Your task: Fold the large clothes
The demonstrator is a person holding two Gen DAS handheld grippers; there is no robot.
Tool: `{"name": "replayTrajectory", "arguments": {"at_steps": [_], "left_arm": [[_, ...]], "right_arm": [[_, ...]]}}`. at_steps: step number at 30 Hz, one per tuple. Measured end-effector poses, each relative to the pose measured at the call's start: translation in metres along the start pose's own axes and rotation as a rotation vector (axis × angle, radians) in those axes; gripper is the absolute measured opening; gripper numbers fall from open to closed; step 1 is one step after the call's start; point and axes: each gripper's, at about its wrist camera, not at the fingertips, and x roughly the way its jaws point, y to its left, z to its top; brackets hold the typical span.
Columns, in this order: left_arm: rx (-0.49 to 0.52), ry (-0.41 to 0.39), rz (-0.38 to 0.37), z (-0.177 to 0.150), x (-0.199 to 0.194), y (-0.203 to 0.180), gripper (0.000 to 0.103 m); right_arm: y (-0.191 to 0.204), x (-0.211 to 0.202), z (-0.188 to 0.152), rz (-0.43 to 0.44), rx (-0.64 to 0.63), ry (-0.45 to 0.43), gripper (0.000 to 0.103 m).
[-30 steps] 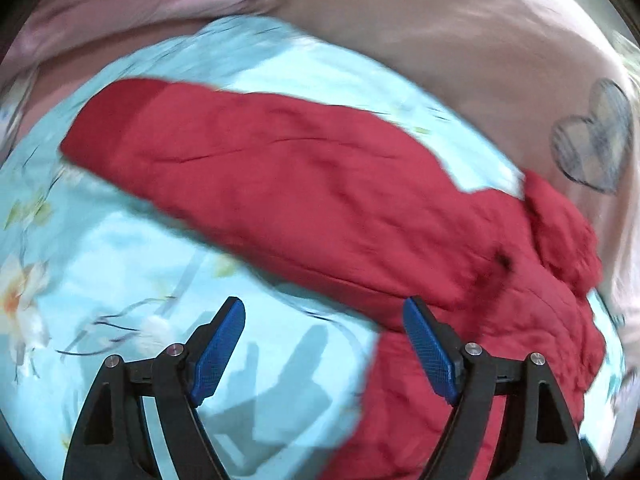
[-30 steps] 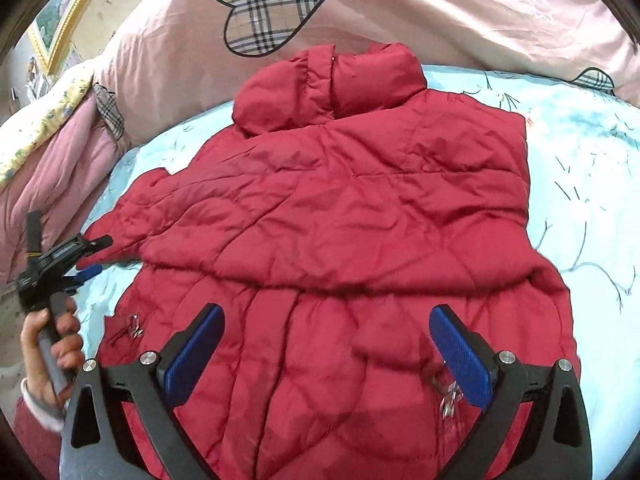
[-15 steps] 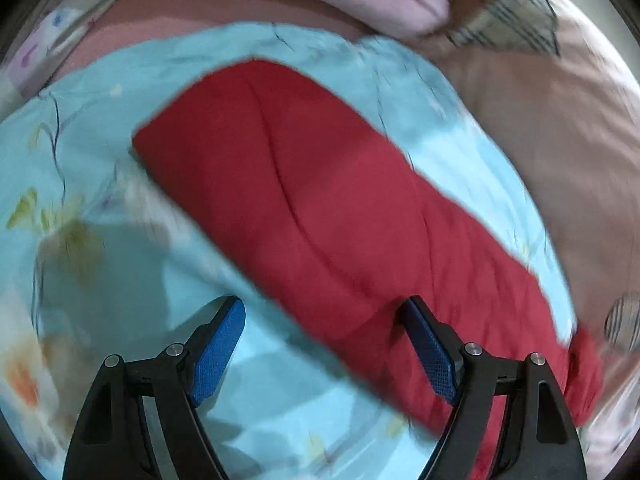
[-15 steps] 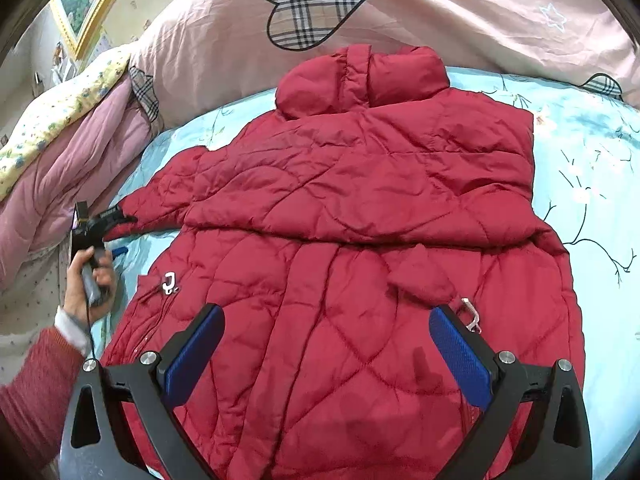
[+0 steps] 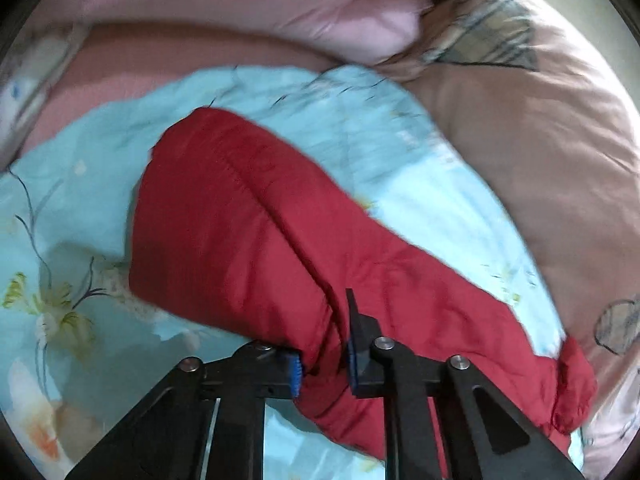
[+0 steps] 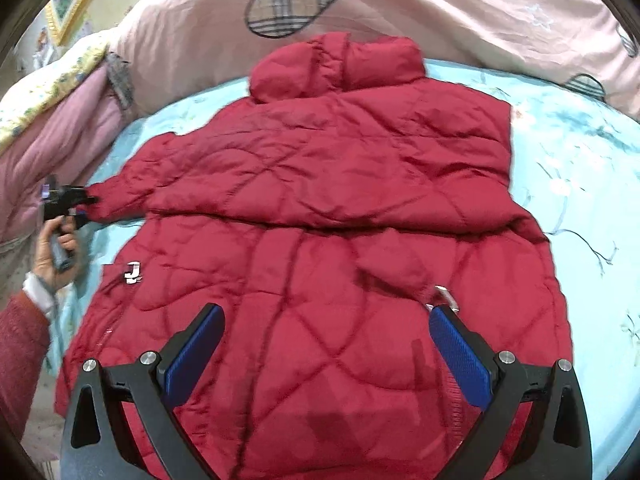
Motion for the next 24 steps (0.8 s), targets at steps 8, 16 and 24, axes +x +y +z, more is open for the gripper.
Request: {"name": "replayTrajectory", "arguments": {"at_steps": [8, 16, 24], "left_arm": [[0.221, -0.096, -0.182, -0.037, -0.070, -0.076, 0.011], [0.423, -0.025, -0.368, -0.098, -0.105, -0.148, 0.011], [0.607, 0.046, -0.438, -0.161, -0.101, -0.206, 0.011]], "right_arm": [[-0.011, 0.002, -0.002, -0.039, 0.013, 0.007, 0.103], [-0.012, -0.006, 0.003, 0.020, 0.027, -0.009, 0.103], [-0.031, -0.019, 0.009, 0.073, 0.114, -0.040, 0.103]]}}
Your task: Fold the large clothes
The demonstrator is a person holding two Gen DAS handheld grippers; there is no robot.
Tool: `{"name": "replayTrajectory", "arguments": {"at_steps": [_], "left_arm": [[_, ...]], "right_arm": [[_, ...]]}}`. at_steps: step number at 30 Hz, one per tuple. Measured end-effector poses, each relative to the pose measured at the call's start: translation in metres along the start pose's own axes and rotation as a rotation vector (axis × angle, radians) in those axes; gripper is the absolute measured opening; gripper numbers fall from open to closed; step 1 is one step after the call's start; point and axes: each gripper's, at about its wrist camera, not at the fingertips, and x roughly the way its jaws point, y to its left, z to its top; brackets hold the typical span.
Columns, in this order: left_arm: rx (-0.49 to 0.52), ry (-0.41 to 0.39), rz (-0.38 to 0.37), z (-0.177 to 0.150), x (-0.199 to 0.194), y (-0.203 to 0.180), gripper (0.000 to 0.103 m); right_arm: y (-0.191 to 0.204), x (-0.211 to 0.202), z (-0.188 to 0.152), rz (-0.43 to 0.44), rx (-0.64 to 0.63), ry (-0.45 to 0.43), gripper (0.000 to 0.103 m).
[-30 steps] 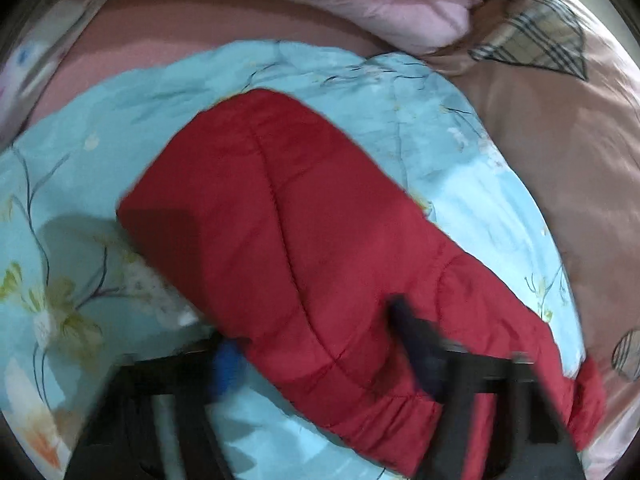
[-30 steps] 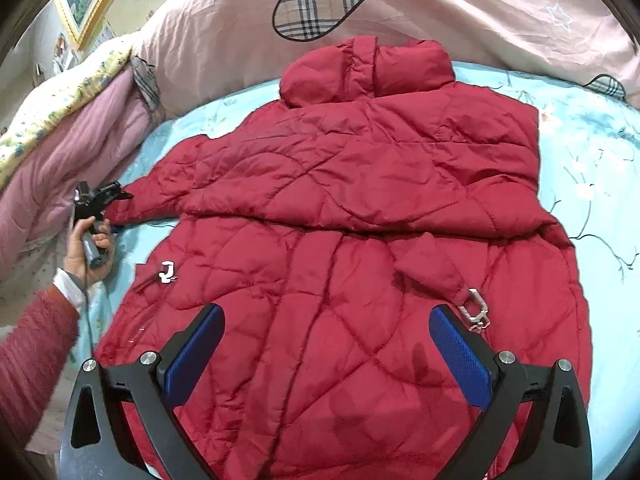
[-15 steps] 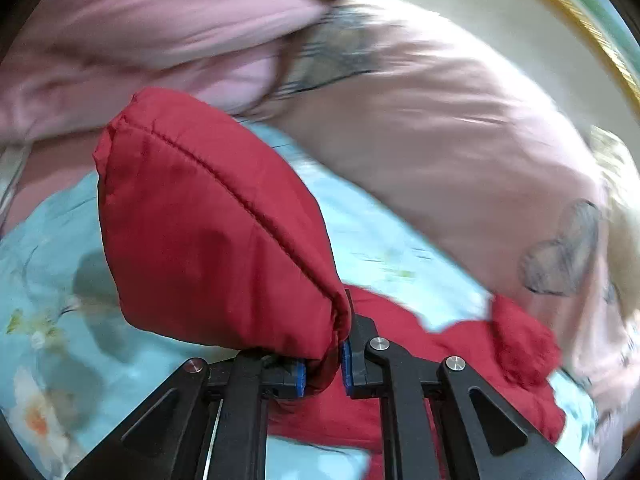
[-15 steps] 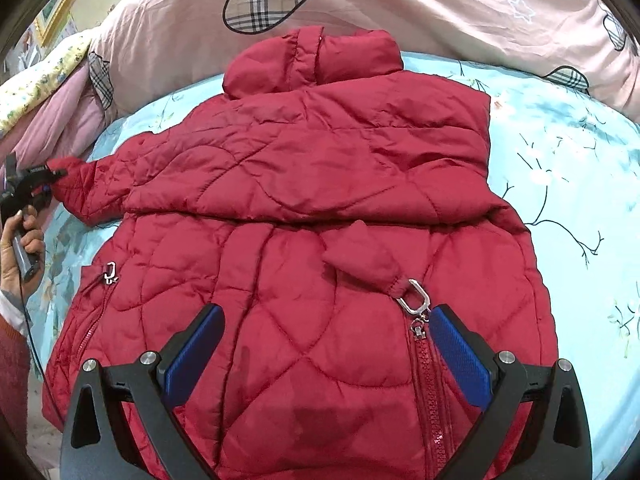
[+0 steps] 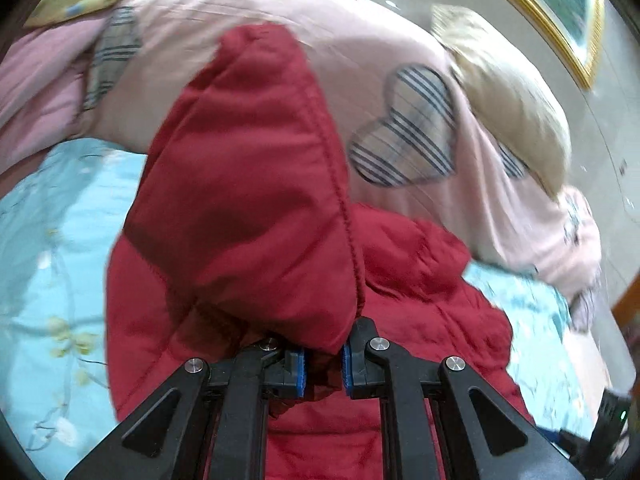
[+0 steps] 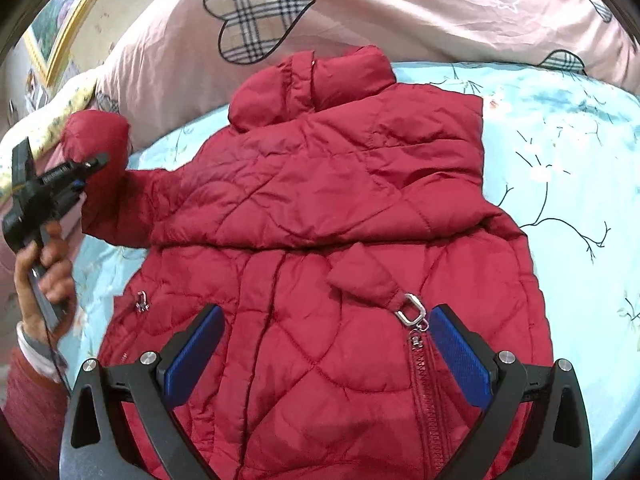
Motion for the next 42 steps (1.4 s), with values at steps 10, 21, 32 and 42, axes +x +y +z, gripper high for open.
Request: {"name": "replayTrajectory", "arguments": {"at_steps": [10, 21, 32, 42], "left_arm": [[0.165, 0.115, -0.074, -0.014, 0.079, -0.042, 0.011], [0.185, 0.270, -0.192, -0.028, 0.149, -0.059, 0.014], [0.255, 0.323, -0.215, -0.035, 0.178, -0.073, 0.030], [0.239, 0.328, -0.249, -0.043, 0.191, -0.075, 0.038]], "right_arm": [[-0.024, -0.006, 0.010, 0.078, 0.107, -0.021, 0.103], [-0.041, -0.009, 0.027, 0.157, 0.178, -0.066, 0.103], [-0.064, 0.015, 0.073, 0.347, 0.342, -0.081, 0.103], [-0.062, 0.062, 0.095, 0.397, 0.391, -0.017, 0.092]]}}
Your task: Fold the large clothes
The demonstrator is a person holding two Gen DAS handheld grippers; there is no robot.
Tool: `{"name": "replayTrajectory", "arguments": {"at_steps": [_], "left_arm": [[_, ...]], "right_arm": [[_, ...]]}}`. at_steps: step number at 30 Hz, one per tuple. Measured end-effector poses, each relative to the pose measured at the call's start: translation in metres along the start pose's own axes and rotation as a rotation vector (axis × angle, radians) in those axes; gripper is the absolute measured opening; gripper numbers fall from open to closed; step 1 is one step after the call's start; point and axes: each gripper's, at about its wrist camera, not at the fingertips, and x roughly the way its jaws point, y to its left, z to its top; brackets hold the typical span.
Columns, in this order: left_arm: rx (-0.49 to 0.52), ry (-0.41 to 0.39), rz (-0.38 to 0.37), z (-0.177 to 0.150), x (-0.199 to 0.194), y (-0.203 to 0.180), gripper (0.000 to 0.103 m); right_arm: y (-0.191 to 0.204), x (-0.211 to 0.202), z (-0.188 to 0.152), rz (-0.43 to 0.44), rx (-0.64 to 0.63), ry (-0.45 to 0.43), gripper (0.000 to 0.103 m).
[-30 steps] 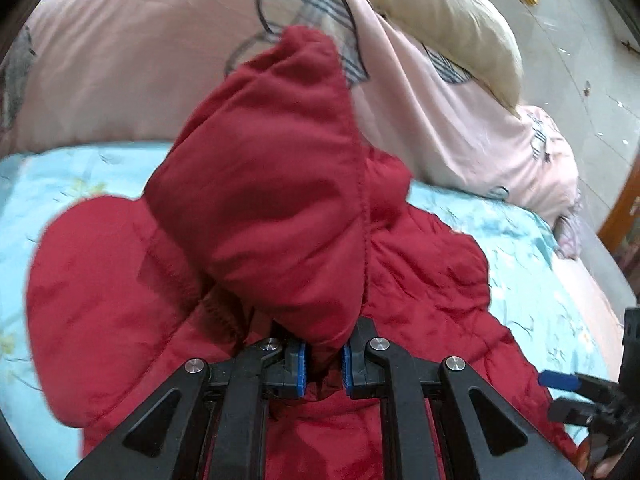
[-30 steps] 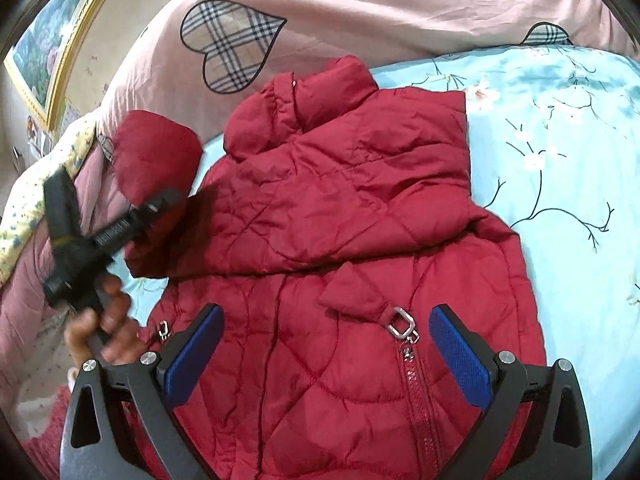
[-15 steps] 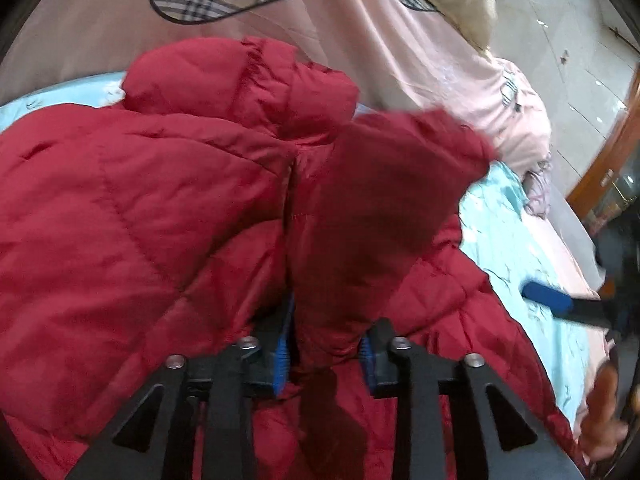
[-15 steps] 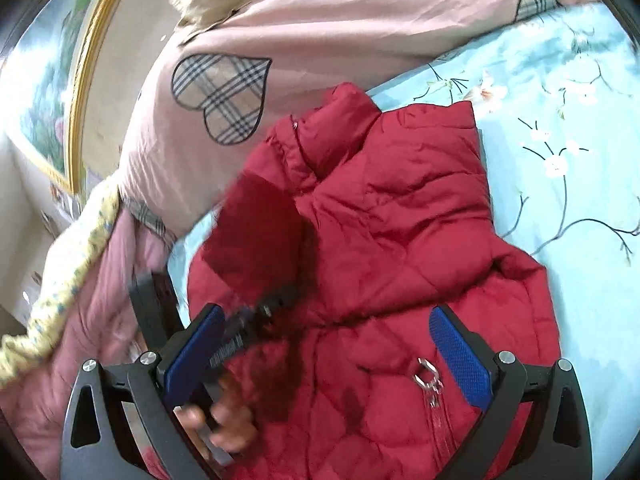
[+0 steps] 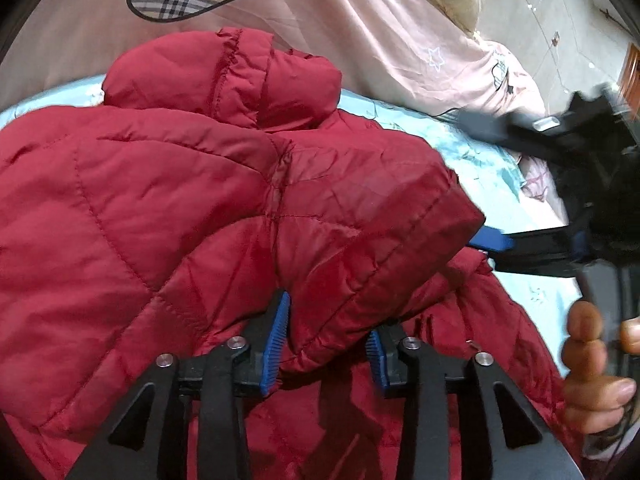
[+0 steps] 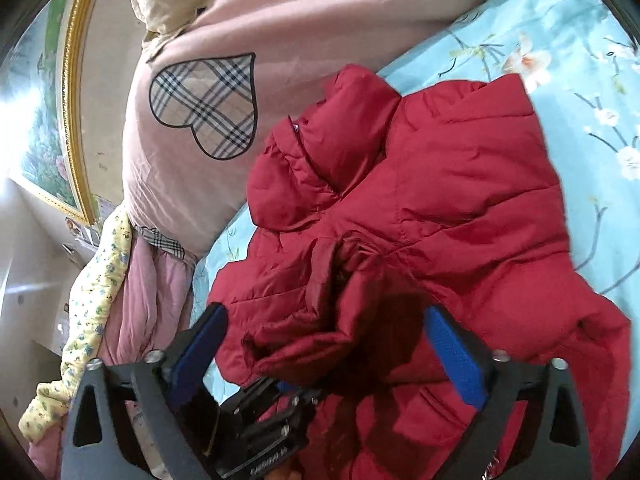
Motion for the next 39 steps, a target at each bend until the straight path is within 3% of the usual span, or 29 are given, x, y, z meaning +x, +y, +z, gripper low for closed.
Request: {"name": "replayTrajectory", "arguments": {"at_steps": [2, 4, 5, 7, 10, 13, 20, 26, 32, 33, 34, 39], "left_arm": [[-0.020, 0.005, -0.019, 0.000, 0.001, 0.002, 0.040], [-0.036, 0.012, -0.034, -0.003, -0.007, 0.005, 0.041], [-0.044, 0.016, -0.055, -0.004, -0.011, 0.006, 0.041], [-0.065, 0.013, -0.092, -0.007, -0.022, 0.009, 0.041], [-0.087, -0.023, -0.119, -0.006, -0.044, 0.016, 0.041], [-0.103, -0.073, -0.080, 0.003, -0.068, 0.027, 0.041], [-0.121, -0.145, 0.152, 0.033, -0.107, 0.069, 0.041], [-0.133, -0.085, 0.225, 0.038, -0.091, 0.097, 0.041], [-0.089, -0.033, 0.280, 0.038, -0.050, 0.094, 0.042], [-0.080, -0.020, 0.301, 0.040, -0.040, 0.093, 0.042], [-0.077, -0.011, 0.317, 0.039, -0.035, 0.094, 0.042], [-0.100, -0.004, 0.335, 0.039, -0.026, 0.096, 0.042]], "right_arm": [[-0.003, 0.011, 0.001, -0.013, 0.011, 0.022, 0.075], [-0.008, 0.022, 0.000, -0.042, 0.025, 0.048, 0.032], [-0.010, 0.024, -0.001, -0.065, 0.028, 0.052, 0.023], [-0.014, 0.025, -0.003, -0.082, 0.030, 0.039, 0.017], [-0.017, 0.018, -0.004, -0.079, 0.021, 0.016, 0.014], [-0.020, 0.008, -0.002, -0.097, 0.008, -0.005, 0.011], [-0.016, -0.022, 0.011, -0.128, -0.038, -0.094, 0.011], [-0.001, -0.028, 0.012, -0.174, -0.146, -0.121, 0.010], [-0.003, -0.023, 0.011, -0.219, -0.162, -0.119, 0.011], [-0.005, -0.020, 0.012, -0.233, -0.163, -0.106, 0.013], [-0.004, -0.020, 0.011, -0.264, -0.166, -0.108, 0.022], [0.019, -0.053, 0.002, -0.404, -0.230, -0.304, 0.028]]}}
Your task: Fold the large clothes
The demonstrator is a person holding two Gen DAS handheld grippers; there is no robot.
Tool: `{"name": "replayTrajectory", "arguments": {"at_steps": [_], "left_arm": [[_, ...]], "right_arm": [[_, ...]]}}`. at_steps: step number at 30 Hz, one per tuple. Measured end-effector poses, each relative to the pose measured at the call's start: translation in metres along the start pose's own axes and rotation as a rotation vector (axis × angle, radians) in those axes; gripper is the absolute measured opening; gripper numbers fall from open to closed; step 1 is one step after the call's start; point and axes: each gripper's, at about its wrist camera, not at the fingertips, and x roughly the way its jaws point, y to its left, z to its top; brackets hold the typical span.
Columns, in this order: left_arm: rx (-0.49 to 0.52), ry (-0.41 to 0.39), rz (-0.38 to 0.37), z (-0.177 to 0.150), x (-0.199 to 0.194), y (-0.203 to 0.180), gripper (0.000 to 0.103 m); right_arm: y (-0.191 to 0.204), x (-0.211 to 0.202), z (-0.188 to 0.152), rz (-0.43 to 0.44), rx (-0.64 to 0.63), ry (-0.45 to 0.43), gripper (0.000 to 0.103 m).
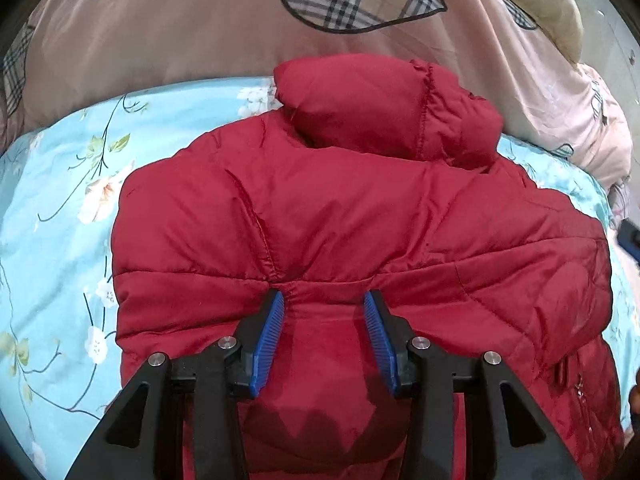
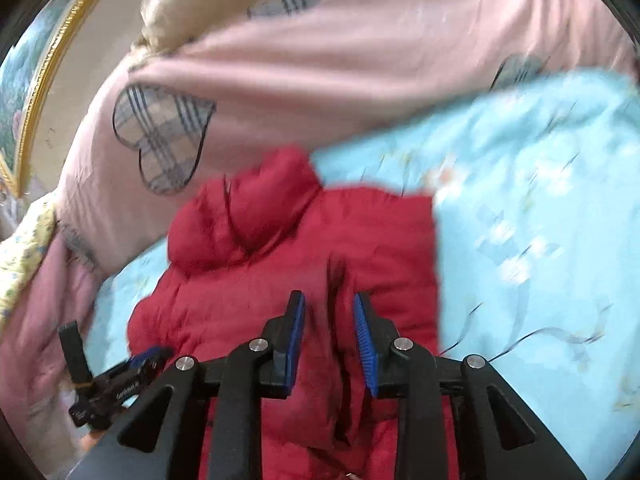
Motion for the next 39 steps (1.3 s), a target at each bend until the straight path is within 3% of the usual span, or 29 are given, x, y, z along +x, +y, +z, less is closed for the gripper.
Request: {"name": "replayTrajectory", "arguments": {"at_steps": [2, 4, 7, 10, 14, 16, 21, 27, 34, 39], "left_arm": [[0.002, -0.004, 0.016, -0.001, 0.001, -0.003, 0.042], [0.028, -0.009, 0.054, -0.004, 0.003, -0.011, 0.043], [0.058, -0.004, 0.090, -0.006, 0.004, -0.019, 0.043], [0.046, -0.001, 0.072, -0.006, 0.004, -0.016, 0.043], [0.065, -0.004, 0.084, -0.007, 0.006, -0.016, 0.043], [0.057, 0.001, 0.076, -0.007, -0.001, -0.017, 0.043], [-0.032, -0.004, -0.051, -0.010, -0.030, -0.007, 0.043], [0.006, 0.062, 0.014, -0.019, -0.019, -0.007, 0.044], [-0.010, 0.079, 0.036, -0.015, -0.008, -0.008, 0.045], [-0.029, 0.074, 0.021, -0.018, -0.012, -0.007, 0.045]], "right_arm": [[0.015, -0.011, -0.001, 0.001, -0.054, -0.050, 0.034], [0.037, -0.005, -0.007, 0.021, -0.149, -0.023, 0.048], [0.064, 0.016, -0.024, 0.017, -0.276, 0.036, 0.048], [0.072, 0.048, -0.042, -0.040, -0.348, 0.134, 0.046], [0.051, 0.077, -0.051, -0.152, -0.308, 0.187, 0.046], [0.036, 0.088, -0.052, -0.133, -0.265, 0.203, 0.047], [0.034, 0.092, -0.055, -0.152, -0.278, 0.203, 0.047], [0.030, 0.090, -0.057, -0.134, -0.256, 0.199, 0.047], [0.030, 0.050, -0.052, -0.091, -0.216, 0.166, 0.047], [0.018, 0.067, -0.062, -0.119, -0.236, 0.225, 0.047]]}}
